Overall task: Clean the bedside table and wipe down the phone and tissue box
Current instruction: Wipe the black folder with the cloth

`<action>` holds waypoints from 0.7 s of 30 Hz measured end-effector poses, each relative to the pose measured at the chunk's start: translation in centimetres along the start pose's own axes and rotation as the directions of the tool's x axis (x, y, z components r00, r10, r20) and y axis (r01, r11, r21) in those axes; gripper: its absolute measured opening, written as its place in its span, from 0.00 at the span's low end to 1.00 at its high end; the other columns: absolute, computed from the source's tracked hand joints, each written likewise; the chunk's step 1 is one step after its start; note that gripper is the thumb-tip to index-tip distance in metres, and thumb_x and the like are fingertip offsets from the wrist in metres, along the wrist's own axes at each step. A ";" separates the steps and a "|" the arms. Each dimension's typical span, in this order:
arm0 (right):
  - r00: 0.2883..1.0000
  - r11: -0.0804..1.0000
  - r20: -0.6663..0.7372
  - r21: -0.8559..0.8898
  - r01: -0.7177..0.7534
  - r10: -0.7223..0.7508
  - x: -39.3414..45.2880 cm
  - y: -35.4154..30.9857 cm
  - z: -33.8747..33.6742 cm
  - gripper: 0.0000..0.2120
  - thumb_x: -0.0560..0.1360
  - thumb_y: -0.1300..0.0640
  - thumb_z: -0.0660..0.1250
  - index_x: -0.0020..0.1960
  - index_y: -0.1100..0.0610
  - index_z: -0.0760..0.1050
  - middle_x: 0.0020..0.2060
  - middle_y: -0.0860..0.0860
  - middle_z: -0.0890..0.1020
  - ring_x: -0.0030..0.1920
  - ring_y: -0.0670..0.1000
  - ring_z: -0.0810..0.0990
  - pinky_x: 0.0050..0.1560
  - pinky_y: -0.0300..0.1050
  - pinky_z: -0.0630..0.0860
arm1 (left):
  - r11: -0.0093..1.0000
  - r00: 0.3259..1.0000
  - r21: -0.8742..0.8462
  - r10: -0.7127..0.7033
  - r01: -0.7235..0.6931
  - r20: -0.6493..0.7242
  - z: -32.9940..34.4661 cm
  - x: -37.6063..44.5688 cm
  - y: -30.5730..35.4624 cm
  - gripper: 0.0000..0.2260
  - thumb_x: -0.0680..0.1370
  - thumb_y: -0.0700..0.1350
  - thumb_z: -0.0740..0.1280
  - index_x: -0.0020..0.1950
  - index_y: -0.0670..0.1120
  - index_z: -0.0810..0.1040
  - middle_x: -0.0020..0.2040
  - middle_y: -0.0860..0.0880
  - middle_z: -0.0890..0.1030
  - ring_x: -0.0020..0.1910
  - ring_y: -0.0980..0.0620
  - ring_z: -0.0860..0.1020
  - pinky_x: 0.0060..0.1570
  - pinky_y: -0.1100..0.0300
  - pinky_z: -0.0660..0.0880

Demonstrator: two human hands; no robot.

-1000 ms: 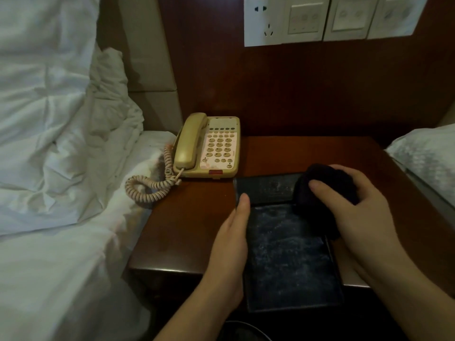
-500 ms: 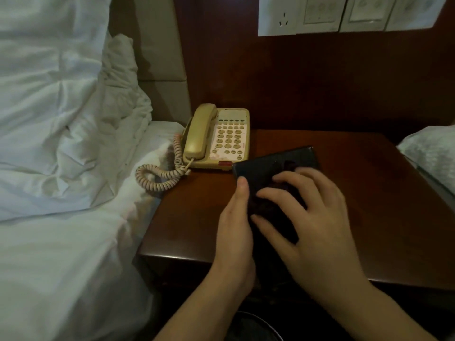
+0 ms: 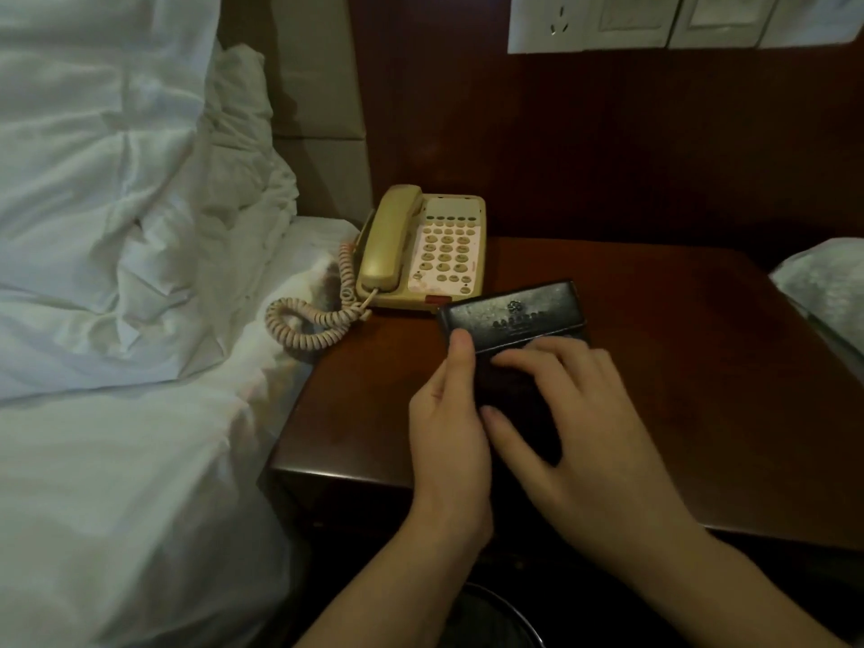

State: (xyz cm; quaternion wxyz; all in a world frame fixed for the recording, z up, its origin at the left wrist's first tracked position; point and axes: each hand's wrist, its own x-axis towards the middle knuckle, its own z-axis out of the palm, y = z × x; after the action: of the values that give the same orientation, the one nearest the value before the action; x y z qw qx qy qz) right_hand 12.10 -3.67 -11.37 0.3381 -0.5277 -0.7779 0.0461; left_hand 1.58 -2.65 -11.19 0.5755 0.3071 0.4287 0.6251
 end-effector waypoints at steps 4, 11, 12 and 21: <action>0.981 0.997 -0.177 0.011 -0.076 0.077 0.8 0.9 -1.9 0.14 0.75 0.43 0.67 0.56 0.49 0.76 0.50 0.43 0.73 0.51 0.44 0.71 0.48 0.30 0.66 | 1.000 1.000 0.009 0.010 -0.010 0.005 0.3 -0.4 -0.1 0.19 0.83 0.54 0.60 0.52 0.43 0.86 0.49 0.45 0.88 0.51 0.48 0.86 0.51 0.54 0.81; 0.958 0.983 -0.223 0.091 -0.161 0.178 1.0 0.5 -1.4 0.12 0.73 0.44 0.67 0.51 0.50 0.73 0.46 0.43 0.71 0.47 0.46 0.73 0.44 0.36 0.68 | 0.962 0.972 0.158 0.232 -0.223 -0.046 0.6 0.0 -1.3 0.20 0.82 0.55 0.60 0.45 0.44 0.85 0.42 0.45 0.86 0.44 0.51 0.84 0.45 0.55 0.79; 0.972 0.986 -0.184 0.104 -0.130 0.148 0.9 0.0 -1.0 0.12 0.74 0.43 0.66 0.51 0.50 0.73 0.45 0.42 0.71 0.47 0.44 0.73 0.44 0.35 0.69 | 0.958 0.969 0.170 0.244 -0.233 -0.048 0.5 0.0 -1.4 0.19 0.83 0.54 0.60 0.45 0.45 0.85 0.42 0.46 0.87 0.43 0.53 0.84 0.44 0.58 0.79; 0.908 0.935 -0.233 0.145 -0.322 0.349 2.0 3.5 -3.5 0.10 0.75 0.44 0.66 0.49 0.48 0.68 0.44 0.40 0.69 0.47 0.48 0.73 0.44 0.45 0.73 | 0.931 0.947 0.204 0.318 -0.304 -0.042 0.2 0.1 -0.7 0.25 0.81 0.56 0.61 0.46 0.34 0.81 0.43 0.35 0.83 0.41 0.46 0.81 0.42 0.46 0.80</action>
State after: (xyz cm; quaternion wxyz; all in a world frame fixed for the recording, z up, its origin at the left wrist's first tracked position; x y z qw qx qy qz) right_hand 16.45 -1.42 -9.28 0.4490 -0.6369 -0.6221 0.0756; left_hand 2.04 -2.51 -11.76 0.4200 0.4026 0.4548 0.6742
